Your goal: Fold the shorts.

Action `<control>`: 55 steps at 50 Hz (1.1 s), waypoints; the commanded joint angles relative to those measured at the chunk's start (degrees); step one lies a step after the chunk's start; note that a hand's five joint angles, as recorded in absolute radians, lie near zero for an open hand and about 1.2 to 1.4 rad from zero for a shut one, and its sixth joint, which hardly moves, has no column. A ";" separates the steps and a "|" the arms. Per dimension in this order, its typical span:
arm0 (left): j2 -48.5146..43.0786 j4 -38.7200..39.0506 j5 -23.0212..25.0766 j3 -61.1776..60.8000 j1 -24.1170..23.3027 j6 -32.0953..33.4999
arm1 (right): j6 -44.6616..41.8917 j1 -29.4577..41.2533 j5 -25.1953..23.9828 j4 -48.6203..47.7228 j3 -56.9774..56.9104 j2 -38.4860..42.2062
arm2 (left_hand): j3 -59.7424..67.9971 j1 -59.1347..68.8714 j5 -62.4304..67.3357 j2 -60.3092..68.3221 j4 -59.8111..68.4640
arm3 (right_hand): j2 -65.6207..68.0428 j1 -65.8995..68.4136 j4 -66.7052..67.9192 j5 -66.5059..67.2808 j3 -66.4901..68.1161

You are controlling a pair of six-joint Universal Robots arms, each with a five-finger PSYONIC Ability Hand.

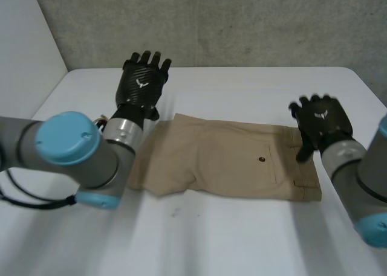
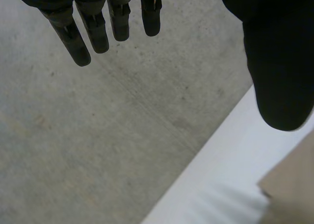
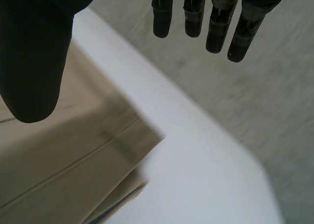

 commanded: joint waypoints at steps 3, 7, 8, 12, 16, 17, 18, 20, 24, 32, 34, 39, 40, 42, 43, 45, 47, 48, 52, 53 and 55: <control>6.47 -10.85 0.20 -7.92 1.61 -8.79 | 4.24 -5.82 -6.47 2.21 8.33 -0.75 | -1.92 -0.75 -2.20 -1.13 -1.39 | 11.68 12.79 11.02 10.44 12.40; 6.38 -13.58 0.20 -8.36 1.70 -10.11 | 3.89 -6.36 -6.39 0.36 9.83 1.09 | -1.75 -0.58 -2.03 -0.96 -1.22 | 14.71 15.82 14.05 13.47 15.43; 6.38 -13.76 0.20 -8.54 1.70 -10.11 | 3.89 -6.44 -6.39 0.01 9.92 1.88 | -1.92 -0.75 -2.20 -1.13 -1.39 | 16.39 17.49 15.73 15.15 17.11; 6.38 -13.76 0.20 -8.80 1.78 -10.11 | 3.63 -7.14 -6.39 -0.70 9.92 4.00 | -1.75 -0.58 -2.03 -0.96 -1.22 | 27.46 28.56 26.80 26.22 28.18; 6.56 -13.85 0.20 -8.80 1.87 -10.11 | 2.84 -8.64 -6.21 -1.49 9.66 4.26 | -1.75 -0.58 -2.03 -0.96 -1.22 | 67.31 68.41 66.65 66.07 68.03; 6.65 -13.93 0.20 -8.80 1.87 -10.02 | 2.40 -9.77 -6.21 -2.19 9.74 3.74 | -1.75 -0.58 -2.03 -0.96 -1.22 | 67.31 68.42 66.65 66.07 68.03; 6.65 -14.02 0.20 -8.89 1.87 -10.11 | 2.05 -10.22 -6.21 -2.54 9.83 3.65 | -1.75 -0.58 -2.03 -0.96 -1.22 | 67.31 68.42 66.65 66.07 68.03; 6.91 -14.11 0.11 -8.89 1.87 -10.11 | 0.91 -10.57 -6.21 -3.07 9.83 2.86 | -1.75 -0.58 -2.03 -0.96 -1.22 | 67.31 68.42 66.65 66.07 68.03; 7.87 -14.20 0.02 -9.06 1.87 -10.11 | -5.76 -11.71 -6.12 -2.55 9.39 -0.74 | -1.75 -0.58 -2.03 -0.96 -1.22 | 67.31 68.42 66.65 66.07 68.03; 10.51 -14.64 0.02 -10.03 1.96 -10.11 | -24.48 -12.42 -5.51 1.93 4.04 -2.06 | -1.92 -0.75 -2.20 -1.13 -1.39 | 67.31 68.42 66.65 66.07 68.03; 11.13 -14.64 0.02 -10.03 2.05 -10.20 | -27.39 -9.54 -4.98 3.08 1.31 -2.33 | -1.92 -0.75 -2.20 -1.13 -1.39 | 67.31 68.42 66.65 66.07 68.03; 12.10 -14.55 -0.06 -9.42 1.96 -10.20 | -28.19 3.99 -4.72 3.26 -6.24 -1.54 | -2.09 -0.92 -2.37 -1.30 -1.56 | 67.31 68.42 66.65 66.07 68.03; 12.27 -14.55 -0.06 -9.24 1.96 -10.20 | -28.27 7.50 -5.24 3.17 -7.73 -1.10 | -2.09 -0.92 -2.37 -1.30 -1.56 | 67.31 68.42 66.65 66.07 68.03; 12.97 -14.46 -0.15 -8.98 1.96 -10.29 | -28.98 10.68 -5.60 2.64 -8.97 0.04 | -2.25 -1.09 -2.53 -1.47 -1.73 | 67.31 68.42 66.65 66.07 68.03; 13.24 -14.46 -0.15 -8.89 1.96 -10.29 | -29.06 12.17 -5.68 2.55 -9.76 0.91 | -2.25 -1.09 -2.54 -1.47 -1.73 | 67.31 68.42 66.65 66.07 68.03; 13.85 -14.37 -0.15 -8.37 1.96 -10.29 | -29.42 16.04 -6.12 2.03 -11.43 3.73 | -2.25 -1.09 -2.54 -1.47 -1.73 | 67.31 68.42 66.65 66.07 68.03; 14.03 -14.37 -0.15 -8.19 2.05 -10.29 | -29.59 19.20 -7.26 1.59 -12.40 5.66 | -2.25 -1.09 -2.54 -1.47 -1.73 | 67.31 68.42 66.65 66.07 68.03; 14.20 -14.29 -0.15 -8.01 2.05 -10.29 | -29.51 22.35 -9.27 1.15 -12.93 7.50 | -2.25 -1.09 -2.54 -1.47 -1.73 | 67.31 68.42 66.65 66.07 68.03; 14.47 -14.29 -0.24 -7.31 2.05 -10.38 | -29.77 26.33 -16.38 0.88 -12.32 11.28 | -2.09 -0.92 -2.37 -1.30 -1.56 | 52.04 53.14 51.37 50.79 52.76; 14.47 -14.29 -0.24 -7.05 2.13 -10.38 | -29.77 26.34 -17.28 0.88 -12.32 11.90 | -2.09 -0.92 -2.37 -1.30 -1.56 | 42.24 43.35 41.58 41.00 42.96; 14.47 -14.29 -0.24 -6.78 2.14 -10.38 | -29.59 26.25 -18.95 1.15 -12.23 12.35 | -2.25 -1.09 -2.53 -1.47 -1.73 | 24.56 25.66 23.90 23.32 25.28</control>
